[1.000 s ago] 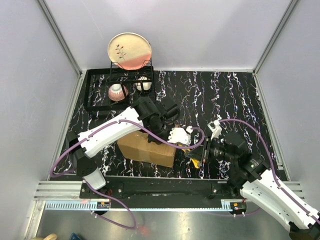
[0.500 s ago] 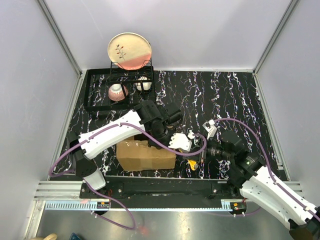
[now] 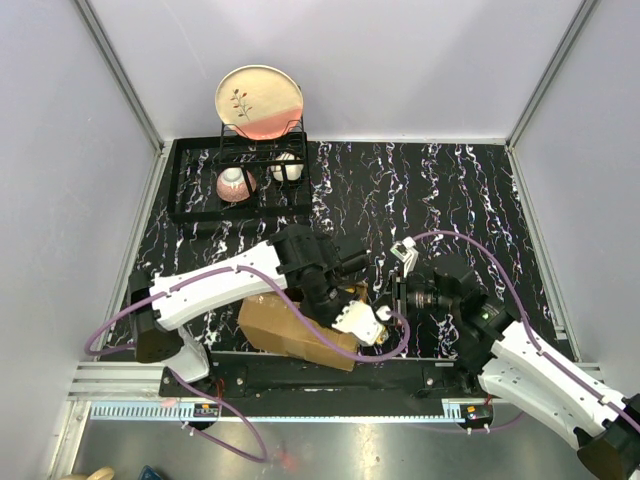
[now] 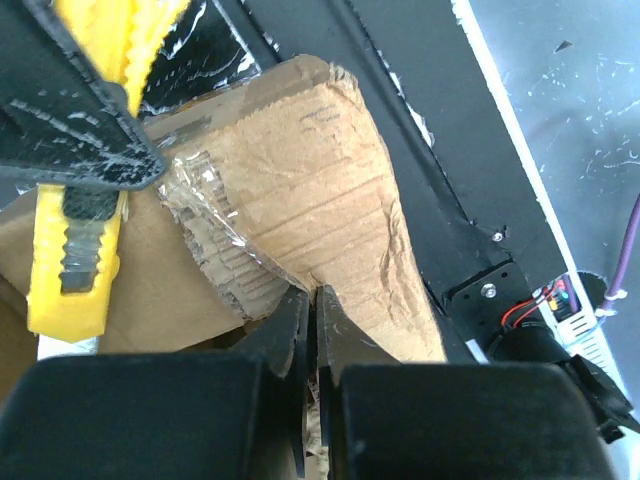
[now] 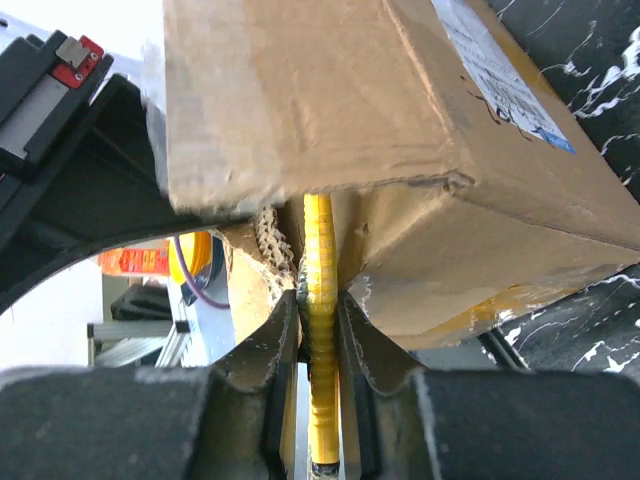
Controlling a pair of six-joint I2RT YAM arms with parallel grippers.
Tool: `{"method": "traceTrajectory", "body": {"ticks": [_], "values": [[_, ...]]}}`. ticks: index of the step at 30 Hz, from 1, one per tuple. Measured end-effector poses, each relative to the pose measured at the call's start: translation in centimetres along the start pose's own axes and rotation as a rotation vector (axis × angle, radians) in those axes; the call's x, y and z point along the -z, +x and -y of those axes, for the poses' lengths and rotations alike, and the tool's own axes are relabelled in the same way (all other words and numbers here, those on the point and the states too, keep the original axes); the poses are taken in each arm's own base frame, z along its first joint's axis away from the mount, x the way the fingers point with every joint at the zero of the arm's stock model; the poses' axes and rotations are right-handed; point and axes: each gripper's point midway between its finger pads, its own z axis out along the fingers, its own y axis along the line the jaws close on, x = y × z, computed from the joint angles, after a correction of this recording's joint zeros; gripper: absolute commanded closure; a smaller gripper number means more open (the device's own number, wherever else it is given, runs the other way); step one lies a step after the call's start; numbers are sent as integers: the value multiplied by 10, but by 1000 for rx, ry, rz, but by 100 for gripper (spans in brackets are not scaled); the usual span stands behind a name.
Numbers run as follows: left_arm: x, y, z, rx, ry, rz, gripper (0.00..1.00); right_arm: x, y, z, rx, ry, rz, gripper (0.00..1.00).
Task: Unpack the express box
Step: Cut the express box at the center of the board.
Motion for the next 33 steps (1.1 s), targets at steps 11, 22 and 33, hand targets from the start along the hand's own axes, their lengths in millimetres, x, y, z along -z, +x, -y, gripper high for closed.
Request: {"method": "traceTrajectory", "body": {"ticks": [11,22,33], "values": [[4,10,7,-173,-51,-21,100,11,1,-15,30,-32,-4,100],[17,57,5,-262,-184,-192,100,34,32,-32,-74,-77,-101,100],[21,56,-4,-291,-205,-215,100,37,51,-40,-149,-129,-235,100]]}}
